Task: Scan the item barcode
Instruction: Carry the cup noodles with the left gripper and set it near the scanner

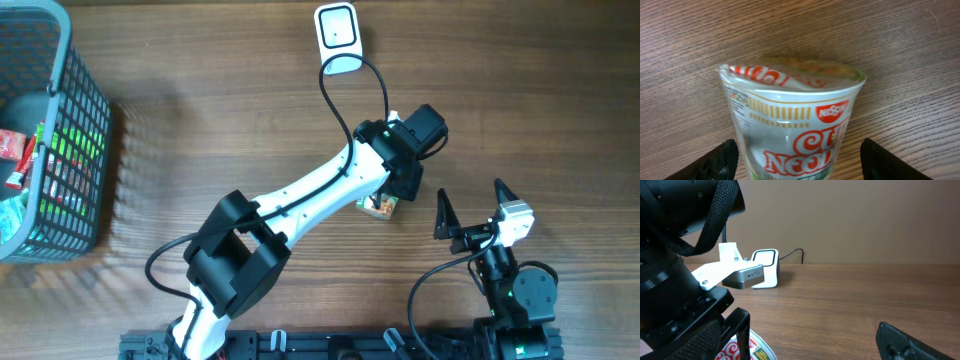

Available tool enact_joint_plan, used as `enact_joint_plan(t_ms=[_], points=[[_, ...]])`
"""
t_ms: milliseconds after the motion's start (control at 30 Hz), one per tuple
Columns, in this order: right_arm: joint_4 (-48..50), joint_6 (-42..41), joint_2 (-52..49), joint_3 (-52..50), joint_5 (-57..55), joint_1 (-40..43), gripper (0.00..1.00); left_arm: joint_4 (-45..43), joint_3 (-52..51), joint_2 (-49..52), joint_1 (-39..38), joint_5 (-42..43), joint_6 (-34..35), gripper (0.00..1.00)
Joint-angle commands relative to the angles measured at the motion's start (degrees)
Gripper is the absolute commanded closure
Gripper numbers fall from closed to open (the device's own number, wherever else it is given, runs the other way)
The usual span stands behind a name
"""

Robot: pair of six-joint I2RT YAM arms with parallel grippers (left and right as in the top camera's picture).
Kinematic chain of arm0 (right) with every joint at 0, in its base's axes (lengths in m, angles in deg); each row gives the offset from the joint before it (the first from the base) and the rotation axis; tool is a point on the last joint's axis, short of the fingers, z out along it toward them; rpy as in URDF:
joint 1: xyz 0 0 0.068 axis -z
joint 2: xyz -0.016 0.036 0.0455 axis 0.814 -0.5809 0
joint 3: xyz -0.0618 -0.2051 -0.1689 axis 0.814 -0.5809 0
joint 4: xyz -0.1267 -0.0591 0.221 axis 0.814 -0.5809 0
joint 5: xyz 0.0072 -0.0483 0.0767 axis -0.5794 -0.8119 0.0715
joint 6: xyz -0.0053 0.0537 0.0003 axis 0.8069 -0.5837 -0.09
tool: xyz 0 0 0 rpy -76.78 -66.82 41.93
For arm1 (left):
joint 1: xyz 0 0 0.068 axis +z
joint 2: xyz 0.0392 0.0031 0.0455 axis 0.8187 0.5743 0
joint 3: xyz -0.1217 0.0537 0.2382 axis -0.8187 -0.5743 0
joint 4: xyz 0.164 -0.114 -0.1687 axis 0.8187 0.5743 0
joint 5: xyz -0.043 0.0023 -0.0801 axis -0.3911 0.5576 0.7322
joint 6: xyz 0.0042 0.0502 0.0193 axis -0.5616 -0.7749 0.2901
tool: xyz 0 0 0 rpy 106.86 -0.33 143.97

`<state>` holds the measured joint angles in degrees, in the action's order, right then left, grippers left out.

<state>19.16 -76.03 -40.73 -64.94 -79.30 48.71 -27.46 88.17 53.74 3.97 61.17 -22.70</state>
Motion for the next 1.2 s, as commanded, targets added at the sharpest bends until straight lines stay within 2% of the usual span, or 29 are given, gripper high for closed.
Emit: enact_joint_plan(t_ms=[0,167,233,300,400,433,467,500,567,600,667,733,867,933,1067,1167], points=[[0.24,-0.37,0.15,-0.07,-0.57,0.28,0.0,-0.15,1.86,-3.04,1.75,-1.22,-1.14,0.24],[0.22,-0.35,0.15,-0.07,-0.57,0.28,0.0,0.39,3.15,-10.45,8.0,-1.22,-1.11,0.26],[0.24,-0.35,0.15,-0.07,-0.55,0.28,0.0,2.36,3.15,-12.79,11.32,-1.22,-1.14,0.39],[0.24,-0.37,0.15,-0.07,-0.57,0.28,0.0,8.41,3.15,-14.91,18.82,-1.2,-1.14,0.73],[0.22,-0.35,0.15,-0.07,-0.57,0.28,0.0,11.85,3.15,-16.15,24.81,-1.2,-1.88,0.82],[0.24,-0.37,0.15,-0.07,-0.57,0.28,0.0,11.93,3.17,-17.11,27.02,-1.22,-3.65,0.8],[0.24,-0.35,0.15,-0.07,-0.57,0.28,0.0,11.43,3.5,-18.51,29.66,-1.27,-5.62,0.7],[0.24,-0.35,0.15,-0.07,-0.57,0.28,0.0,10.8,4.37,-20.09,32.72,-1.7,-6.1,0.53],[0.24,-0.35,0.15,-0.07,-0.57,0.28,0.0,9.62,6.32,-22.51,37.77,-1.84,-6.08,0.47],[0.24,-0.37,0.15,-0.07,-0.57,0.28,0.0,8.13,7.89,-24.55,42.25,-1.84,-6.1,0.38],[0.24,-0.37,0.15,-0.07,-0.57,0.28,0.0,5.16,9.31,-27.34,49.16,-1.84,-6.08,0.29],[0.24,-0.35,0.15,-0.07,-0.57,0.28,0.0,1.86,9.31,-29.79,56.22,-1.86,-6.1,0.13],[0.24,-0.35,0.15,-0.07,-0.57,0.28,0.01,-0.96,9.29,-30.8,72.08,-1.86,-6.08,0.03],[0.24,-0.35,0.15,-0.07,-0.57,0.28,0.0,-0.48,9.27,-30.01,78.03,-1.86,-6.05,0.01],[0.24,-0.37,0.15,-0.07,-0.57,0.28,0.0,2.93,9.14,-26.49,86.95,-1.84,-5.38,0.0],[0.24,-0.37,0.15,-0.07,-0.57,0.28,0.0,6.73,9.11,-21.24,89.92,-1.84,-5.42,0.0]])
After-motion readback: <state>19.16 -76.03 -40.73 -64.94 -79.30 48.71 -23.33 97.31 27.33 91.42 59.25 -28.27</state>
